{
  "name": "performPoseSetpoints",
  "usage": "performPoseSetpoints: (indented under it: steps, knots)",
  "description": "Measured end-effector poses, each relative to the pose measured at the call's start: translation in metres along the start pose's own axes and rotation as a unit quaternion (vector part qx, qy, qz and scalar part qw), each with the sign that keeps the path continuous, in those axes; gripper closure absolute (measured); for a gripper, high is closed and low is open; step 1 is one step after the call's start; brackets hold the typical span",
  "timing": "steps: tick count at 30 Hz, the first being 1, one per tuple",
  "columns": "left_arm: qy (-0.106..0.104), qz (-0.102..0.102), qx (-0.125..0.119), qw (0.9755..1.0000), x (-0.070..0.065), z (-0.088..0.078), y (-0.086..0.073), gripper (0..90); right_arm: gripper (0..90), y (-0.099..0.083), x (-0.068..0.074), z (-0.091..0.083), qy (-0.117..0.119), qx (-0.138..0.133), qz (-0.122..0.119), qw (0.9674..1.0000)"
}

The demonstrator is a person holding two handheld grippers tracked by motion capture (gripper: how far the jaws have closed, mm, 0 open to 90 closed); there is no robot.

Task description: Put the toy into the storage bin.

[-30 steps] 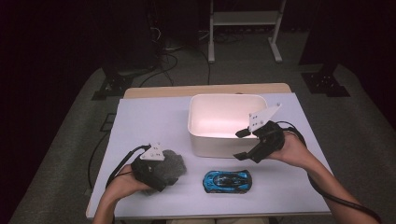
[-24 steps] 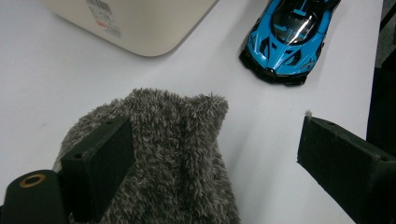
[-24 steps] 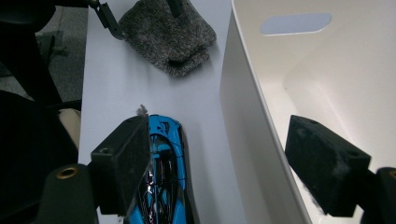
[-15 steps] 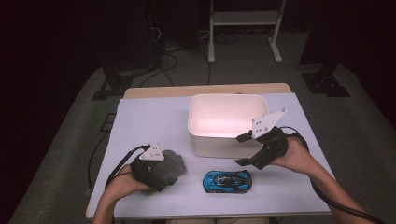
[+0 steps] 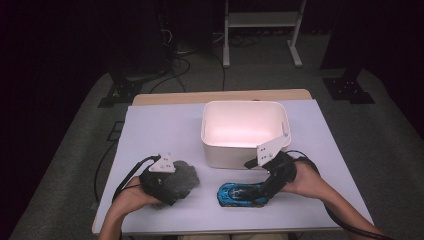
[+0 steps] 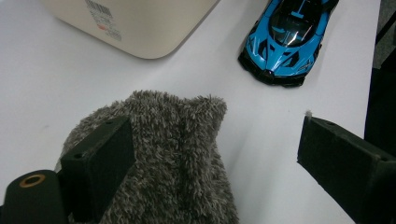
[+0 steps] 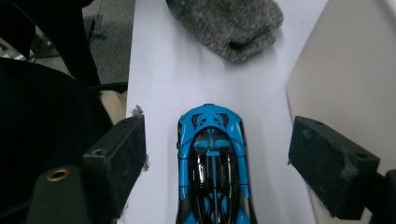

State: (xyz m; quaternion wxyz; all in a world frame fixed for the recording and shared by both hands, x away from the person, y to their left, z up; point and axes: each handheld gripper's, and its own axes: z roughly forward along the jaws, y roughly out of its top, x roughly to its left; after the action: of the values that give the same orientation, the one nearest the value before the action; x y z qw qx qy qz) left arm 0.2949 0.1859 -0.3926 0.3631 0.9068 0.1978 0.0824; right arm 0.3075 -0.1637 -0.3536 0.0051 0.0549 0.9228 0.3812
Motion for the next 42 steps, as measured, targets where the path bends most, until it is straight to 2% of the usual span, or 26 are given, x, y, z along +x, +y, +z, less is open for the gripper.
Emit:
performPoseSetpoints:
  steps: [8, 19, 31, 42]
  knots:
    - [0.001, -0.002, 0.000, 1.0000, 0.000, -0.001, -0.001, 10.1, 15.6, -0.015, -0.001, 0.031, 0.017, 0.028, 0.011, 0.9994]
    - [-0.003, -0.004, 0.000, 1.0000, 0.000, 0.000, -0.001, 10.1, 14.5, -0.029, -0.006, 0.061, 0.014, 0.063, 0.015, 0.9978]
    - [-0.002, -0.003, 0.002, 1.0000, 0.000, 0.000, -0.002, 10.1, 13.9, -0.039, -0.009, 0.075, 0.006, 0.089, 0.017, 0.9959]
    - [-0.005, -0.003, 0.004, 1.0000, 0.000, 0.000, -0.003, 10.0, 13.9, -0.040, -0.006, 0.084, -0.003, 0.101, 0.000, 0.9949]
